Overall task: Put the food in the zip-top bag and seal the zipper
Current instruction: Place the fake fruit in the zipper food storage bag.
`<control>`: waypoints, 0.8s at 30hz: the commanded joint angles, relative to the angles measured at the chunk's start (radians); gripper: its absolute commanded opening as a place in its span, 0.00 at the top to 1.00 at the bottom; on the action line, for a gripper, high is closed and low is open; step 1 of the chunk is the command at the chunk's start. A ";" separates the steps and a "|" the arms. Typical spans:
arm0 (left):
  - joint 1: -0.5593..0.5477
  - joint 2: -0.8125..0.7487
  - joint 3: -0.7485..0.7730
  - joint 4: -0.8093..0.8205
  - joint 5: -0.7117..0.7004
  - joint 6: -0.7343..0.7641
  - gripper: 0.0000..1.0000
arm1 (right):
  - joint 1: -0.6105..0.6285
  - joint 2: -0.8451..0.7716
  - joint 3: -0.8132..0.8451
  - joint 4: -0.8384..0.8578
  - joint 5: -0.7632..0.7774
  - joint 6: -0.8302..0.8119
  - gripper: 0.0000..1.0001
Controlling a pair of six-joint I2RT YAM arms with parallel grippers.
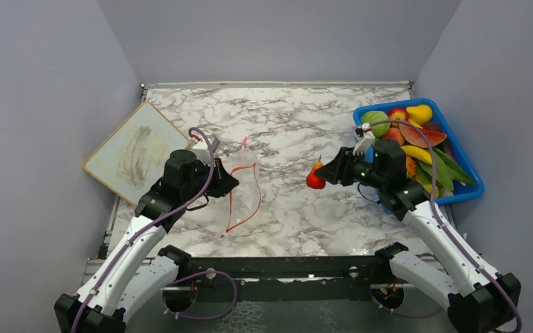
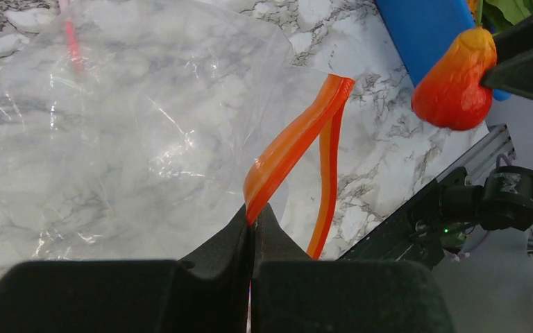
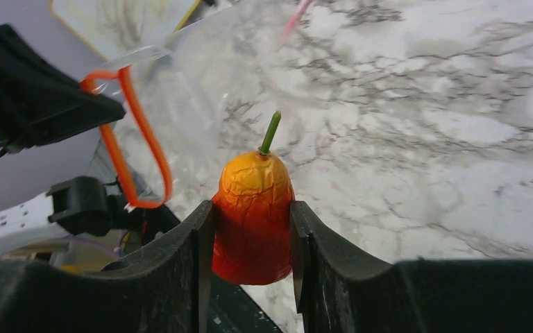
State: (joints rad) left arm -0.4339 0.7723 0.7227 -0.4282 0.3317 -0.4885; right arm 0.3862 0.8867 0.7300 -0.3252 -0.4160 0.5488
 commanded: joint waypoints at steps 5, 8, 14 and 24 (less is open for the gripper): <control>0.002 0.029 0.011 0.033 0.054 -0.063 1.00 | 0.227 -0.013 -0.028 0.247 0.001 0.111 0.74; 0.002 0.040 0.021 0.032 0.056 -0.082 1.00 | 0.309 0.020 -0.030 0.311 0.025 0.126 0.73; 0.002 0.053 0.030 0.029 0.057 -0.104 1.00 | 0.484 0.085 -0.008 0.449 0.118 0.174 0.74; 0.002 0.056 0.054 -0.003 0.090 -0.123 1.00 | 0.691 0.315 0.074 0.534 0.272 0.193 0.74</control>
State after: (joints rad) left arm -0.4339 0.8307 0.7269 -0.4305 0.3710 -0.5934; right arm 1.0378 1.1419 0.7460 0.1368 -0.2394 0.7353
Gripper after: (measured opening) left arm 0.015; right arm 0.390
